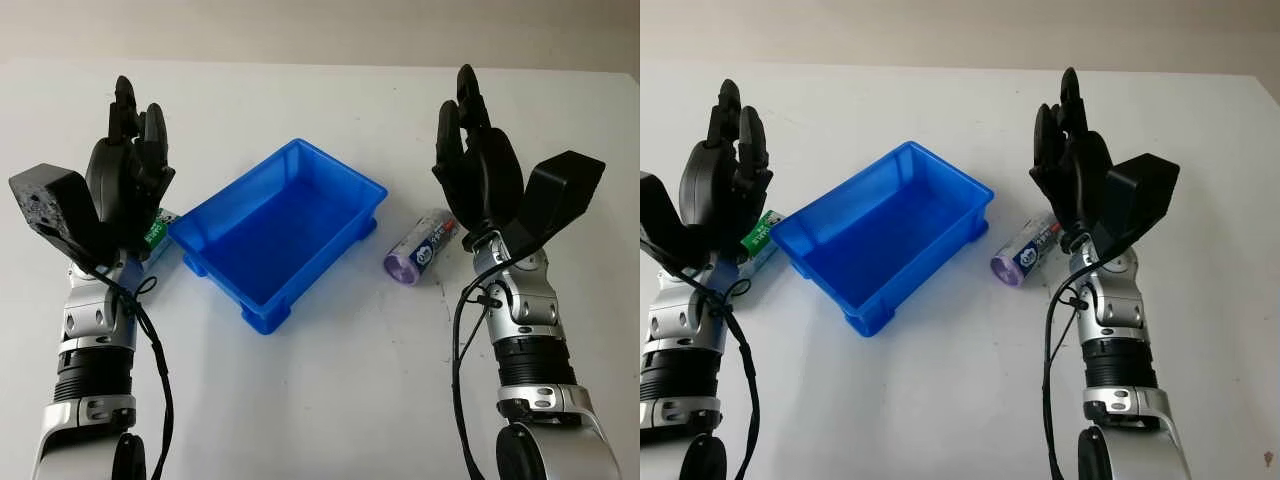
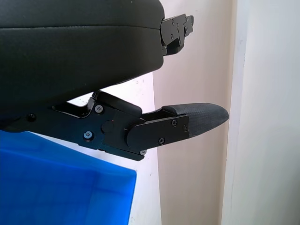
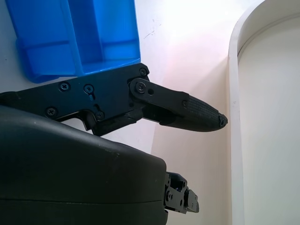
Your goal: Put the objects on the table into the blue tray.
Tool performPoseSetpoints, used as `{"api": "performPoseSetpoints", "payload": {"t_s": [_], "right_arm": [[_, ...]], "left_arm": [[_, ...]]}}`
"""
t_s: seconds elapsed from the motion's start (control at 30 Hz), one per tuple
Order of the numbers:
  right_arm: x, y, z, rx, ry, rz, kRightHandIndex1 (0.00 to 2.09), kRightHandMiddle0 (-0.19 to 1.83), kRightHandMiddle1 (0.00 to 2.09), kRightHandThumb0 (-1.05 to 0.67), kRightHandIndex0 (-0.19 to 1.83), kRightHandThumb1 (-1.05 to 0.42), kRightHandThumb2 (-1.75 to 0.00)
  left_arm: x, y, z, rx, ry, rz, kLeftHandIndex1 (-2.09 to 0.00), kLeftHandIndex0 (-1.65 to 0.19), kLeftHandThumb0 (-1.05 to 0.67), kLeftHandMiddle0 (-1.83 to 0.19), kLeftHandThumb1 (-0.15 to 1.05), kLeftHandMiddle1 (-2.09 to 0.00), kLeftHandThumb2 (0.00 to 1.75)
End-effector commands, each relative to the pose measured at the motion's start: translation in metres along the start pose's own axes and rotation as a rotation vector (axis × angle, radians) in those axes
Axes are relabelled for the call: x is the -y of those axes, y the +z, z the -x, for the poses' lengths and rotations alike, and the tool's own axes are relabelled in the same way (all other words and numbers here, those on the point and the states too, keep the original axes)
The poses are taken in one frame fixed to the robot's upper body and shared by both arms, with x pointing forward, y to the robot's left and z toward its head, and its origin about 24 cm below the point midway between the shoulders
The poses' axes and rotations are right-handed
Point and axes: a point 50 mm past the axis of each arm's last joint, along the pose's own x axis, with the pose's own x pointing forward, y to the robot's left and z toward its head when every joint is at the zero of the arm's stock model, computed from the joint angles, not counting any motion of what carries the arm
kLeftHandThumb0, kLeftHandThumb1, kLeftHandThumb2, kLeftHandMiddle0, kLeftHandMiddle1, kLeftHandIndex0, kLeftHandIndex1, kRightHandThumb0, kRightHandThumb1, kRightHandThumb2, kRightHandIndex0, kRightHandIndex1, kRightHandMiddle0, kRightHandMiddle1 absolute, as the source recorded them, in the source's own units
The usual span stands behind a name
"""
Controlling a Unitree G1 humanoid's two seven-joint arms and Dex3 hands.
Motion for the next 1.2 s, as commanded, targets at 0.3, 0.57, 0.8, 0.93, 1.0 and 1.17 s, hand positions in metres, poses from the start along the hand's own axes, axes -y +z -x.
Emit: {"api": "performPoseSetpoints", "payload": {"t_s": [0.3,0.57,0.8,0.93,1.0,1.17], "right_arm": [[0.000,0.005,-0.004,0.012,0.013,0.009,0.00,-0.19,0.00,-0.71,-0.19,-1.05,-0.67],[0.020,0.029,-0.002,0.031,0.093,0.142,0.00,-0.19,0.00,-0.69,-0.19,-1.05,-0.53],[0.043,0.070,-0.003,-0.033,0.205,0.539,0.03,-0.13,0.05,-0.74,-0.16,-1.05,-0.17],[0.052,0.094,0.002,-0.100,0.320,0.662,0.08,-0.02,0.09,-0.73,-0.05,-0.97,-0.06],[0.052,0.104,0.005,-0.112,0.372,0.732,0.10,0.02,0.10,-0.71,-0.02,-0.93,-0.04],[0.051,0.115,0.010,-0.128,0.427,0.934,0.11,0.10,0.09,-0.70,0.06,-0.85,-0.03]], "left_arm": [[0.000,0.004,-0.003,0.012,-0.005,-0.006,0.00,0.19,-0.74,0.19,1.05,-0.03,0.59],[-0.002,0.003,-0.001,0.013,-0.008,0.000,0.00,0.19,-0.75,0.19,1.05,0.00,0.59],[-0.004,0.004,0.000,0.012,-0.002,-0.006,0.00,0.19,-0.74,0.18,1.05,-0.03,0.60],[-0.003,0.004,-0.001,0.012,-0.009,-0.012,0.00,0.19,-0.74,0.19,1.05,-0.04,0.59],[-0.004,0.004,-0.001,0.007,-0.014,-0.018,0.00,0.19,-0.75,0.19,1.05,-0.01,0.60],[-0.005,0.005,-0.002,0.010,-0.011,-0.016,0.00,0.19,-0.75,0.19,1.05,-0.01,0.59]]}}
